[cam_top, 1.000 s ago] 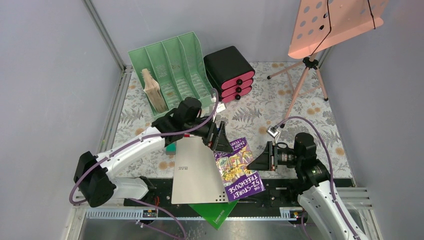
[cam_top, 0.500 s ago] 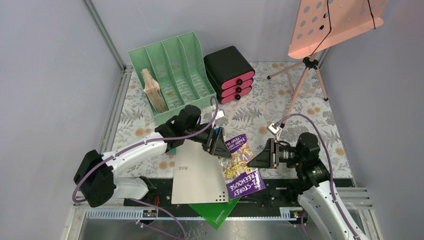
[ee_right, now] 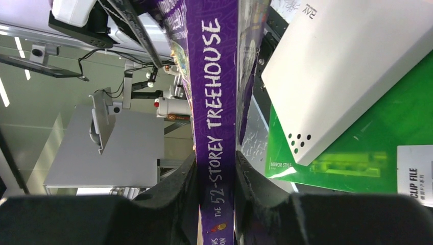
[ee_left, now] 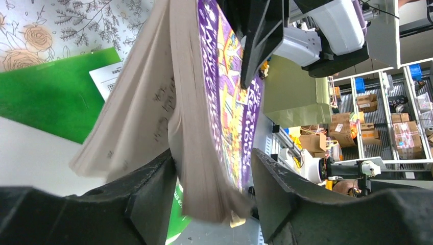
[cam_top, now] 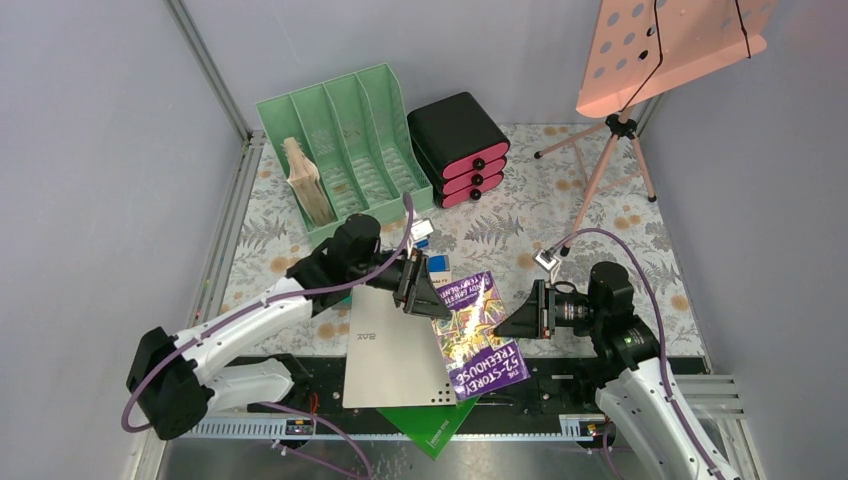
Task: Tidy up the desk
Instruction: Pick up the book from the center of the board.
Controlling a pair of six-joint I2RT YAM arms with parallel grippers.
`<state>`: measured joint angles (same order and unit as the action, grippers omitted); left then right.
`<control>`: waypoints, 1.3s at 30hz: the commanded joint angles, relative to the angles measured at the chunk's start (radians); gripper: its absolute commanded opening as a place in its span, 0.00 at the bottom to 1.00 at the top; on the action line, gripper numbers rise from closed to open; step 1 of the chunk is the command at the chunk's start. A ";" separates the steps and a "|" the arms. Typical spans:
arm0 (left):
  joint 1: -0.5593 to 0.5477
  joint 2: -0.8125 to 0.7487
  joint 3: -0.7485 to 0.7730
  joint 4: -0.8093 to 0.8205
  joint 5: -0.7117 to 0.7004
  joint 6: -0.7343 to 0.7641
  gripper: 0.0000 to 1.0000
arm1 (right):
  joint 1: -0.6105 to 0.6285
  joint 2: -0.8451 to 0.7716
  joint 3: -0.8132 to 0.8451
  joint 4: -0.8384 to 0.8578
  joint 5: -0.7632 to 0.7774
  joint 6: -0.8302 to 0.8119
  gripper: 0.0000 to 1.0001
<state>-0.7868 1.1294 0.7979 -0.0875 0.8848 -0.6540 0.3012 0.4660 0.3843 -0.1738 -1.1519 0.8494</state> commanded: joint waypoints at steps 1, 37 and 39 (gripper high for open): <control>0.014 -0.069 -0.006 0.005 0.060 0.012 0.53 | 0.008 0.005 0.049 -0.019 0.048 -0.040 0.00; 0.122 0.112 0.089 0.344 0.257 -0.157 0.99 | 0.008 0.005 0.124 0.016 -0.058 -0.002 0.00; 0.102 0.144 0.092 0.387 0.282 -0.189 0.98 | 0.007 0.004 0.124 0.023 -0.060 0.003 0.00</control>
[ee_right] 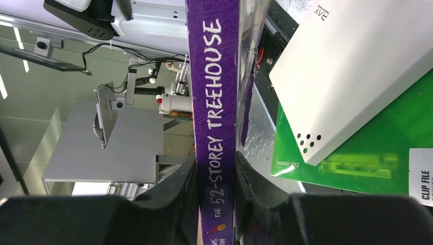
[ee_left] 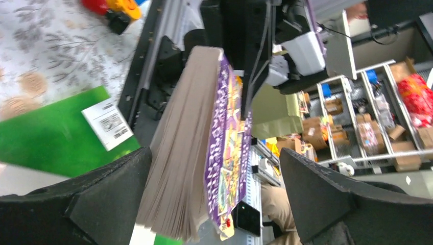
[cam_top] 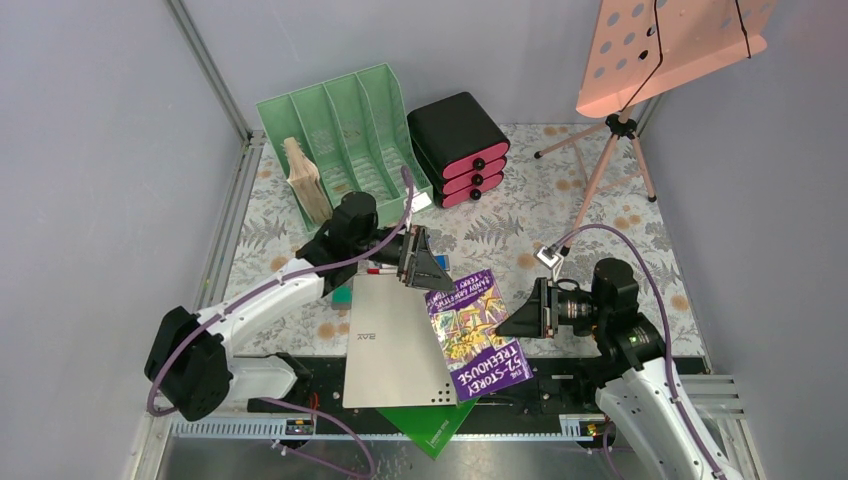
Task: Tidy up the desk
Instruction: Pick up the book from the center of the board.
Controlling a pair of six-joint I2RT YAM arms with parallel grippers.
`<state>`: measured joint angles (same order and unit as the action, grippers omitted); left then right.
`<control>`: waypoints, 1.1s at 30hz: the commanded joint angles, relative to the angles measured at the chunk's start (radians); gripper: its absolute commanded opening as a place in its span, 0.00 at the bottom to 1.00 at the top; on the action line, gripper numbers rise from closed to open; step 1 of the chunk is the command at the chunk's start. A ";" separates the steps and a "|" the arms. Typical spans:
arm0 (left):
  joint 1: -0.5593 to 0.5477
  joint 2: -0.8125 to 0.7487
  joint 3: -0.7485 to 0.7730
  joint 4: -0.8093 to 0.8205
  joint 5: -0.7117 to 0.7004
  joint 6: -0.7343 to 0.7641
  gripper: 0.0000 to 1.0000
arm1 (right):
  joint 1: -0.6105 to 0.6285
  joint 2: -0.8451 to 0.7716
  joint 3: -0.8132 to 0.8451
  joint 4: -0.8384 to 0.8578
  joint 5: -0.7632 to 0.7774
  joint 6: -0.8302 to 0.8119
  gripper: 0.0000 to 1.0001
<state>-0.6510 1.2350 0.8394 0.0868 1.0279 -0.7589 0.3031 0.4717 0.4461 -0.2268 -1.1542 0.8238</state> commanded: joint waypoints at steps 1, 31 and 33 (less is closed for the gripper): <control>-0.040 0.054 0.056 0.201 0.141 -0.084 0.96 | 0.006 -0.002 0.062 0.084 -0.058 0.036 0.00; -0.069 -0.071 -0.001 0.014 0.158 0.000 0.41 | 0.006 0.002 0.056 -0.009 0.000 -0.020 0.00; -0.070 -0.074 0.007 -0.004 0.144 0.010 0.35 | 0.005 -0.004 0.054 -0.008 0.001 -0.020 0.00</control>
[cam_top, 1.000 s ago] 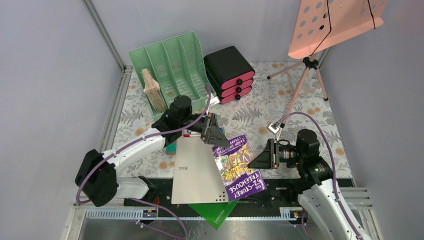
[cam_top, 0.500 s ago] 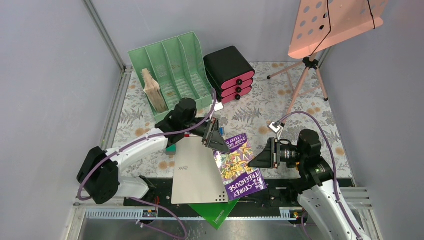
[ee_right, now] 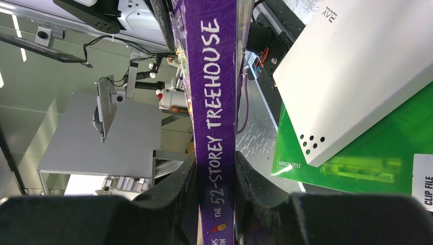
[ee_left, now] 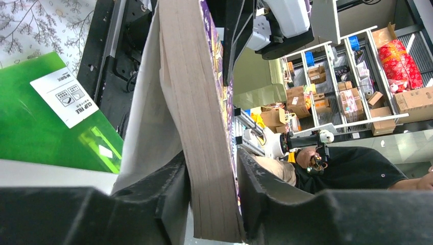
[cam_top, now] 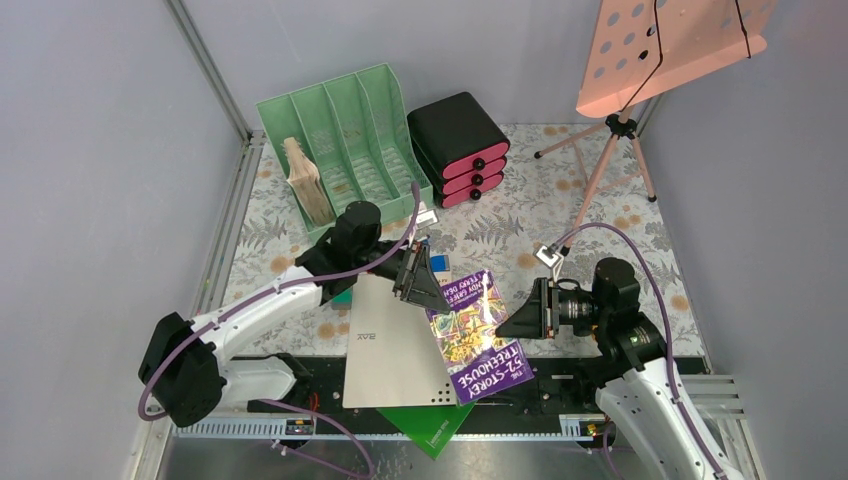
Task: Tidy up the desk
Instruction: Pick up the book from the center of the board.
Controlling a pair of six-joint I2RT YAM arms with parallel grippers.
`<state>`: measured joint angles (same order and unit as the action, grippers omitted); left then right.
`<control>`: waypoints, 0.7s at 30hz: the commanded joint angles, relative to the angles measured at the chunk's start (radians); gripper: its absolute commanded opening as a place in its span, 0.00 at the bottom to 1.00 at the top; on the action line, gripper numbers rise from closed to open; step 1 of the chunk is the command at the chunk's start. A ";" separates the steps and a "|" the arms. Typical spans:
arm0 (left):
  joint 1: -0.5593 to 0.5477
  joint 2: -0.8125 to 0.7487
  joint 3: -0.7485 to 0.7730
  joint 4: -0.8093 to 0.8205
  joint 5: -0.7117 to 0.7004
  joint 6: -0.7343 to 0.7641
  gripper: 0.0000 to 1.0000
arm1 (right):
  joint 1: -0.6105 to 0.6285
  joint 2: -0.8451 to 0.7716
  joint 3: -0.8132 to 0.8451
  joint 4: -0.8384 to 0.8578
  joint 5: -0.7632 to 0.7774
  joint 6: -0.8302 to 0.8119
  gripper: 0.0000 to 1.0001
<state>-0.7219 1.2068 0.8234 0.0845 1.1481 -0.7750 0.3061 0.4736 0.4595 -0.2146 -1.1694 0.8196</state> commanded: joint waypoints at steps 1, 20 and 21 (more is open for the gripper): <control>0.002 -0.048 0.026 -0.006 0.018 0.028 0.31 | 0.002 -0.007 0.041 -0.020 0.014 -0.016 0.00; 0.132 -0.172 -0.031 -0.083 -0.119 0.077 0.00 | 0.003 0.038 0.070 -0.194 0.232 -0.119 0.97; 0.151 -0.190 -0.043 -0.083 -0.127 0.076 0.00 | 0.002 0.038 0.072 -0.205 0.250 -0.128 0.99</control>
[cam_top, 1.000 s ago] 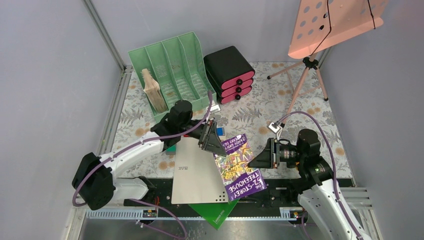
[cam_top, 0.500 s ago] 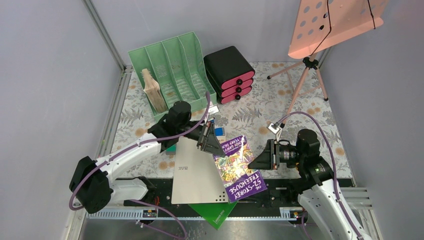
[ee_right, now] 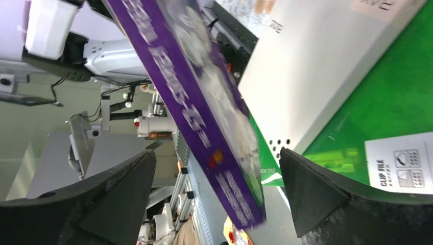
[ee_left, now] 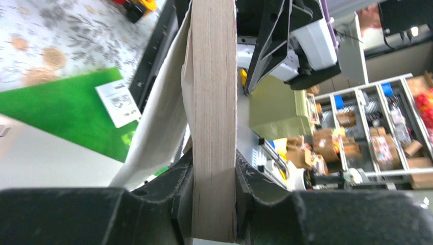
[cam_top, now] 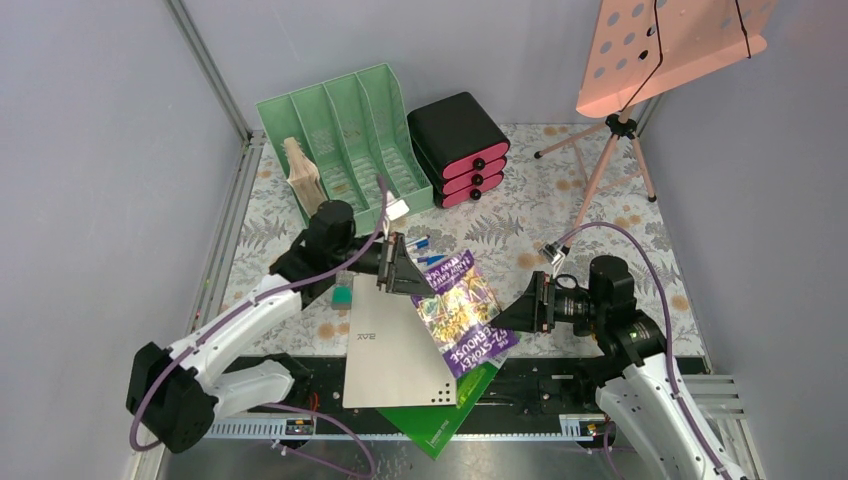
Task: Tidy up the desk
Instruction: Pick up the book from the center of the board.
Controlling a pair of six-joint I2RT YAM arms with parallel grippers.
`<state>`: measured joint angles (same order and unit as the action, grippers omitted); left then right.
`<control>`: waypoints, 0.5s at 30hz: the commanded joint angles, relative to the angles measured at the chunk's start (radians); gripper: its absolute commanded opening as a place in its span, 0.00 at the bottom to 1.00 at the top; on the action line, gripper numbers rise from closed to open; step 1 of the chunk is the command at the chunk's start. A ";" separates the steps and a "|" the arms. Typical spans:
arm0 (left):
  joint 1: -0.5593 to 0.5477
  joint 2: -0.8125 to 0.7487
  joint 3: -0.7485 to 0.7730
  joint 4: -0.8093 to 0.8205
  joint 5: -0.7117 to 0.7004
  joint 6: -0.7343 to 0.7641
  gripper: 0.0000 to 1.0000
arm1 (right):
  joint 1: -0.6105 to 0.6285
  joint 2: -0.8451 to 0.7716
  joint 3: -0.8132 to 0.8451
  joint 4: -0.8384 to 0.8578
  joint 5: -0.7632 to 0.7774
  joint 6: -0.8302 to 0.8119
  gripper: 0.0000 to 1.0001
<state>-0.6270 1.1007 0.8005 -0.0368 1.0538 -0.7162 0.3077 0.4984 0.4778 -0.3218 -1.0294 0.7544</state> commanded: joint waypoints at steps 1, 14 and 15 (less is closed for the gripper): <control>0.076 -0.103 -0.029 0.021 -0.045 0.018 0.00 | 0.001 0.013 0.055 -0.109 0.126 -0.070 0.99; 0.191 -0.225 0.087 -0.422 -0.458 0.189 0.00 | 0.001 0.029 0.071 -0.292 0.466 -0.111 0.99; 0.190 -0.232 0.093 -0.429 -0.483 0.185 0.00 | 0.001 0.030 0.062 -0.291 0.491 -0.101 0.99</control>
<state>-0.4435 0.9264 0.8059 -0.4171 0.7204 -0.5564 0.3077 0.5144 0.5129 -0.5549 -0.6891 0.6662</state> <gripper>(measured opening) 0.261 0.993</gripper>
